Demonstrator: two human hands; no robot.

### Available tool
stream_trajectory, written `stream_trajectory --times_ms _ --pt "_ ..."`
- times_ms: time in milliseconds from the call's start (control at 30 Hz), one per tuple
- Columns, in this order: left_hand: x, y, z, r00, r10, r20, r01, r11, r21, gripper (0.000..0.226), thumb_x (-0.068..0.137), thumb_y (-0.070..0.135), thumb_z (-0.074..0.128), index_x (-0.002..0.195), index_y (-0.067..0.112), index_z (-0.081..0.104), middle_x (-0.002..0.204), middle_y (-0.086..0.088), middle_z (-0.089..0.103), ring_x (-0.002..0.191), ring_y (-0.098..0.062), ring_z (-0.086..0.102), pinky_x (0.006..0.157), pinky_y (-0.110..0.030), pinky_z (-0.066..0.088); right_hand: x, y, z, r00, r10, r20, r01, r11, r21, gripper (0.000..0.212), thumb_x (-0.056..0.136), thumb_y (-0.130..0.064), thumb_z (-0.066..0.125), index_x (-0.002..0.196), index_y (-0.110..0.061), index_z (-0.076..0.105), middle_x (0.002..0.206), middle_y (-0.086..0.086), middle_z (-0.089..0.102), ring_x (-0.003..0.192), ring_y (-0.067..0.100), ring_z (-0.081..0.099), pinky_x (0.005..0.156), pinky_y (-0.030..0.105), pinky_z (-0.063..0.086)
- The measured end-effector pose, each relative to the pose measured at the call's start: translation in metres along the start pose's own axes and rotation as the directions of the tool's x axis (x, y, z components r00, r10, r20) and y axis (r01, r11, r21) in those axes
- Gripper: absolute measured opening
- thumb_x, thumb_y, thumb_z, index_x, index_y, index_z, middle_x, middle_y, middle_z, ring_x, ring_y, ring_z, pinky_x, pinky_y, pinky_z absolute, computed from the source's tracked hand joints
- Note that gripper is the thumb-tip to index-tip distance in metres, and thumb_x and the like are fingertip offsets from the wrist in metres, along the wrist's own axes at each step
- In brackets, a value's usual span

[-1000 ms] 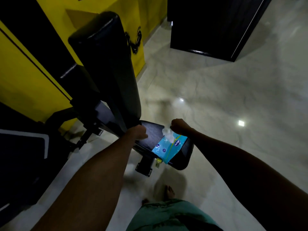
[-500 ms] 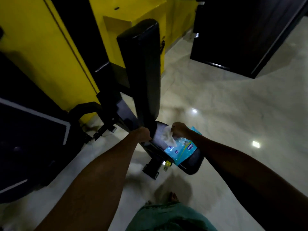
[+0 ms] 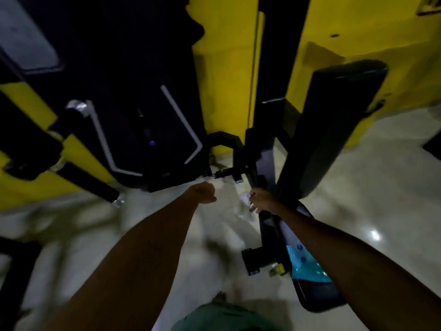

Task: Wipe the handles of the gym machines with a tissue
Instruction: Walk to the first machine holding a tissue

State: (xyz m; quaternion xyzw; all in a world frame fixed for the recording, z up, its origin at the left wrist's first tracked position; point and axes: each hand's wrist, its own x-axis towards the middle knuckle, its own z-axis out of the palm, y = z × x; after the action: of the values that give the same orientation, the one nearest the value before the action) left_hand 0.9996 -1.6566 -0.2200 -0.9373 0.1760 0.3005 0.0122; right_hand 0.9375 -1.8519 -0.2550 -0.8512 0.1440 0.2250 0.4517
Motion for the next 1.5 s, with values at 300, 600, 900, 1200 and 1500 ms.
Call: stream_trajectory --times_ms 300,600,900,1200,1500 --pt "-0.088 -0.061 0.064 0.962 -0.274 -0.004 0.271 0.951 -0.148 0.047 0.100 0.032 0.040 0.132 -0.002 0.047 0.139 -0.019 0.045 0.127 -0.033 0.044 0.105 -0.039 0.036 0.005 -0.050 0.059 0.961 -0.194 0.200 0.212 0.974 -0.077 0.024 0.090 0.006 0.047 0.072 -0.011 0.047 0.079 0.020 0.060 0.079 0.037 0.066 0.063 0.029 0.055" --pt "-0.199 -0.113 0.126 0.835 -0.547 0.051 0.531 0.780 -0.332 0.043 0.100 0.031 0.042 0.127 0.000 0.053 0.136 -0.016 0.049 0.125 -0.030 0.046 0.101 -0.036 0.038 -0.022 -0.099 0.162 0.839 -0.339 0.426 0.440 0.883 -0.165 0.026 0.089 0.005 0.049 0.067 -0.009 0.047 0.090 0.018 0.061 0.058 0.017 0.060 0.046 0.017 0.048" --pt "-0.306 -0.162 0.185 0.669 -0.731 0.135 0.671 0.517 -0.532 0.036 0.098 0.024 0.049 0.119 -0.004 0.058 0.129 -0.019 0.054 0.119 -0.031 0.051 0.092 -0.028 0.043 -0.080 -0.152 0.276 0.679 -0.392 0.621 0.608 0.774 -0.177 0.027 0.084 0.006 0.045 0.064 -0.011 0.042 0.073 0.014 0.060 0.055 0.017 0.061 0.054 0.024 0.052" --pt "-0.418 -0.216 0.254 0.584 -0.787 0.199 0.700 0.365 -0.614 0.031 0.097 0.021 0.050 0.116 -0.001 0.061 0.123 -0.018 0.058 0.095 -0.024 0.053 0.090 -0.034 0.043 -0.156 -0.191 0.407 0.536 -0.405 0.741 0.732 0.660 -0.169 0.028 0.082 0.006 0.043 0.062 -0.012 0.037 0.078 0.017 0.053 0.064 0.029 0.063 0.054 0.030 0.050" --pt "-0.528 -0.272 0.312 0.447 -0.848 0.284 0.759 0.191 -0.623 0.040 0.097 0.022 0.050 0.131 0.001 0.050 0.138 -0.017 0.047 0.126 -0.027 0.046 0.094 -0.027 0.037 -0.260 -0.227 0.535 0.328 -0.408 0.852 0.853 0.516 -0.081 0.016 0.085 0.001 0.055 0.075 -0.011 0.051 0.086 0.016 0.057 0.085 0.035 0.064 0.070 0.039 0.054"
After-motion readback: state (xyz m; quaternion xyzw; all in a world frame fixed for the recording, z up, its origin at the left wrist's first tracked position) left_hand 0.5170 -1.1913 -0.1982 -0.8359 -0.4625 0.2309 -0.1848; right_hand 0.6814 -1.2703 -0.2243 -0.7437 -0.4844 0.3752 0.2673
